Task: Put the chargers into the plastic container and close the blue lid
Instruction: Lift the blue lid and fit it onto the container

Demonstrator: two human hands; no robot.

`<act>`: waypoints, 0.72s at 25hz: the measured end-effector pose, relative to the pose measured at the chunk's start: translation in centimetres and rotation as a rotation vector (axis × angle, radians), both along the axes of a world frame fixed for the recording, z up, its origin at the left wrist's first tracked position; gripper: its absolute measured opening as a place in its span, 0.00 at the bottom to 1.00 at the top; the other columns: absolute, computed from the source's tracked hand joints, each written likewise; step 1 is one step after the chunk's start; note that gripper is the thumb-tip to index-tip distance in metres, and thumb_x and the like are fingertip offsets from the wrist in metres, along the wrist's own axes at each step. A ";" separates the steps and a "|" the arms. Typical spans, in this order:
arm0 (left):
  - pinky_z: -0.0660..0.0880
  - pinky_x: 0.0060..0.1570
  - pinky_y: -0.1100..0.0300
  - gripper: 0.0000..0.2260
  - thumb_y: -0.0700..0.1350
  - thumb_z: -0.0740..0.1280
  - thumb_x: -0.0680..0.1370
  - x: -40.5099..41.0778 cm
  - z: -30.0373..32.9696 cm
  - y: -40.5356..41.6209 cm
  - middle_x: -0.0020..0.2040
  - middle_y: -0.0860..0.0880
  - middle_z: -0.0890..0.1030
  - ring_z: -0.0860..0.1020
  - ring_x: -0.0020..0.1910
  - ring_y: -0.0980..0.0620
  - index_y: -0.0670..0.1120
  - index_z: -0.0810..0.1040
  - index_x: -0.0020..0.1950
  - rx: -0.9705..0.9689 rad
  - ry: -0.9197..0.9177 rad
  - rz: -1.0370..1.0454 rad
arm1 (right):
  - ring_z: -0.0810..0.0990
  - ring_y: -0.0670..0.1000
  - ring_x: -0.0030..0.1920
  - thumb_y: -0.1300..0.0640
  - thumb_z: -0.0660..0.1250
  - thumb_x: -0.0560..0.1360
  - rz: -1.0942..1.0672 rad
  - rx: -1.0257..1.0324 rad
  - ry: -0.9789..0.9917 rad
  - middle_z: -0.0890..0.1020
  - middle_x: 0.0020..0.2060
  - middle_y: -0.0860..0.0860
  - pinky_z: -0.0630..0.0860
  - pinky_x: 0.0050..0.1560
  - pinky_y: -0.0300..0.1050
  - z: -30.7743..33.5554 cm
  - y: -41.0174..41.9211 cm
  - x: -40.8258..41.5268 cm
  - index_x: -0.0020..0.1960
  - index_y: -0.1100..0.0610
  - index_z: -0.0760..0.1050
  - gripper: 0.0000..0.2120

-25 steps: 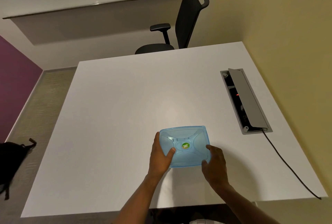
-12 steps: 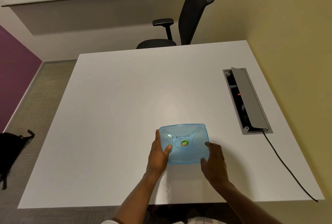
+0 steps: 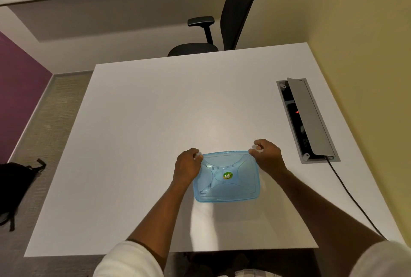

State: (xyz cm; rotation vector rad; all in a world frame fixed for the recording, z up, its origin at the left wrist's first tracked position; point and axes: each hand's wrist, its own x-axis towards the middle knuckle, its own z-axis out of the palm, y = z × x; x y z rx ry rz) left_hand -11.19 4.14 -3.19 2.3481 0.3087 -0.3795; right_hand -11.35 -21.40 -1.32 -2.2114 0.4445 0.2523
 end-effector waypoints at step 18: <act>0.70 0.42 0.64 0.06 0.40 0.69 0.76 1.3 -0.9 -0.2 0.44 0.51 0.85 0.78 0.44 0.54 0.45 0.86 0.46 -0.064 0.100 0.104 | 0.79 0.51 0.38 0.58 0.70 0.74 0.020 0.062 0.172 0.83 0.38 0.53 0.73 0.38 0.42 -2.9 -1.2 1.3 0.41 0.59 0.81 0.06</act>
